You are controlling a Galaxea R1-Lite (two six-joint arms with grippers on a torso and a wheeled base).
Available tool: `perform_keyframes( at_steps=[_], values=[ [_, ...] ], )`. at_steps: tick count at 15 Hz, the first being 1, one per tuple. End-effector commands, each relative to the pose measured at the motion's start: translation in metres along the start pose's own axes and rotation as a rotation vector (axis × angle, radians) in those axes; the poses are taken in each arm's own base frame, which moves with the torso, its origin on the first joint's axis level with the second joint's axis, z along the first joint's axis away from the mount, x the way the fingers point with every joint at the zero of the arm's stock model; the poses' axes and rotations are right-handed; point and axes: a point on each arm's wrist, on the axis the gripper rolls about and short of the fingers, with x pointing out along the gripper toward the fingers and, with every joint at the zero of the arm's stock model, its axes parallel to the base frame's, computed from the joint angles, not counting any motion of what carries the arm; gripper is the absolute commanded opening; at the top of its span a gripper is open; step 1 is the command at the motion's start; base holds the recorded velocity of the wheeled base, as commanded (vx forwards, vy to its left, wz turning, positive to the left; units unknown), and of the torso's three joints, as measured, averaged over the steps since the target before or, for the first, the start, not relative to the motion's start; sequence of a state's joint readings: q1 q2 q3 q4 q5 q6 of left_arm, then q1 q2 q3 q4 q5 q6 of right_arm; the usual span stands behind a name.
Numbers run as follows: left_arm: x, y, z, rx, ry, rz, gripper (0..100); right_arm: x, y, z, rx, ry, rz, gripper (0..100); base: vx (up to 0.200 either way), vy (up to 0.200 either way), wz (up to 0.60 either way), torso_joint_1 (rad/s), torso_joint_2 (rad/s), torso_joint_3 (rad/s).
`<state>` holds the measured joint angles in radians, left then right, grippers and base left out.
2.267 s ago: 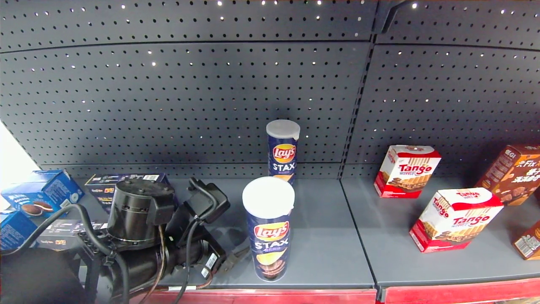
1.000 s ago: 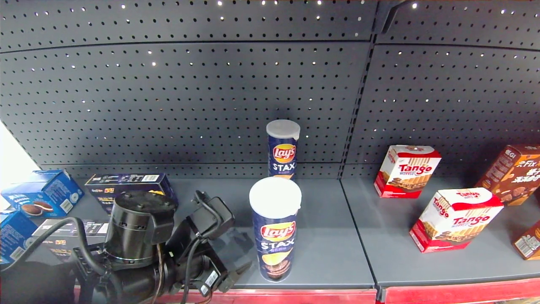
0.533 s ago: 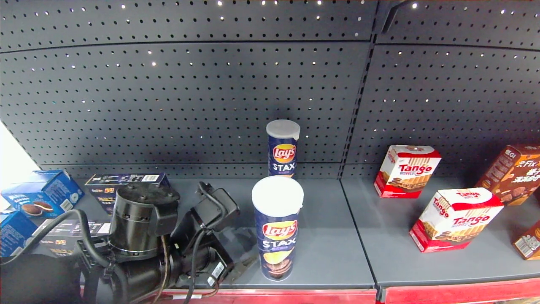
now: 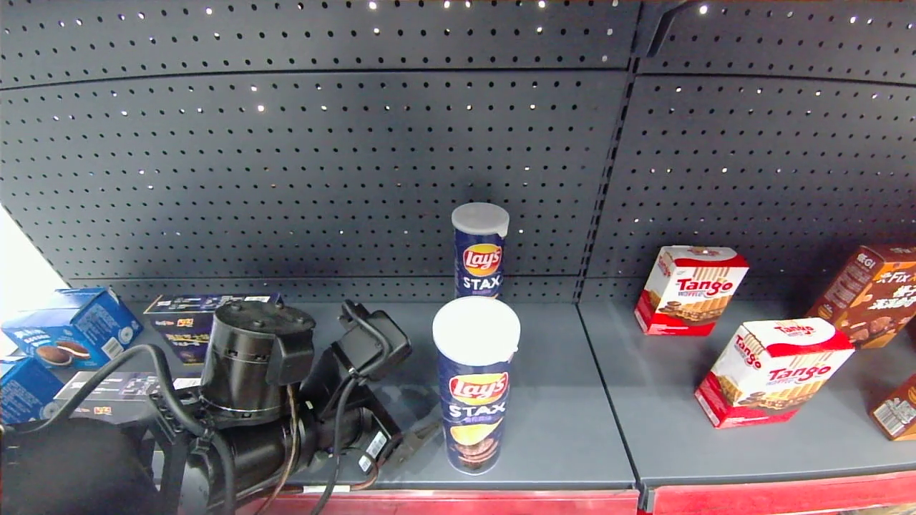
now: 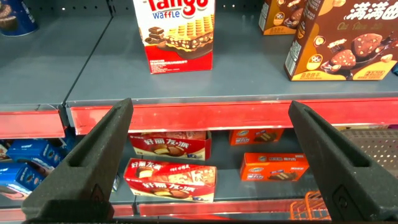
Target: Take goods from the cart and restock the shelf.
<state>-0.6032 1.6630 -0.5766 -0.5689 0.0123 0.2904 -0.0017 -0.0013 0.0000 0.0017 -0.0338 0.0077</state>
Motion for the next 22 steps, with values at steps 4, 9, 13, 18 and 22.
perform_keyframes(
  at_steps=[4,9,13,18,22],
  values=[
    [0.0040,0.0006,0.0005,-0.001,0.005,0.002,100,0.0001,0.0000,0.0000,0.000,0.001,0.000,100,0.000,0.000,0.00,0.000,0.00,0.000],
    [0.0059,0.0014,0.0030,0.003,-0.003,0.004,100,0.0001,0.0000,0.0000,0.000,0.001,0.000,100,0.000,0.000,0.00,0.000,0.00,0.000],
    [0.0059,0.0014,0.0030,0.005,-0.003,0.004,100,0.0001,0.0000,0.0000,0.000,0.001,0.000,100,0.000,0.000,0.00,0.000,0.00,0.000],
    [0.0059,0.0012,0.0024,0.005,0.000,0.003,100,0.0001,0.0000,0.0000,0.000,0.001,0.000,100,0.000,0.000,0.00,0.000,0.00,0.000],
    [0.0063,0.0013,0.0028,0.006,-0.001,0.004,100,0.0001,0.0000,0.0000,0.000,0.001,0.000,100,0.000,0.000,0.00,0.000,0.00,0.000]
  ],
)
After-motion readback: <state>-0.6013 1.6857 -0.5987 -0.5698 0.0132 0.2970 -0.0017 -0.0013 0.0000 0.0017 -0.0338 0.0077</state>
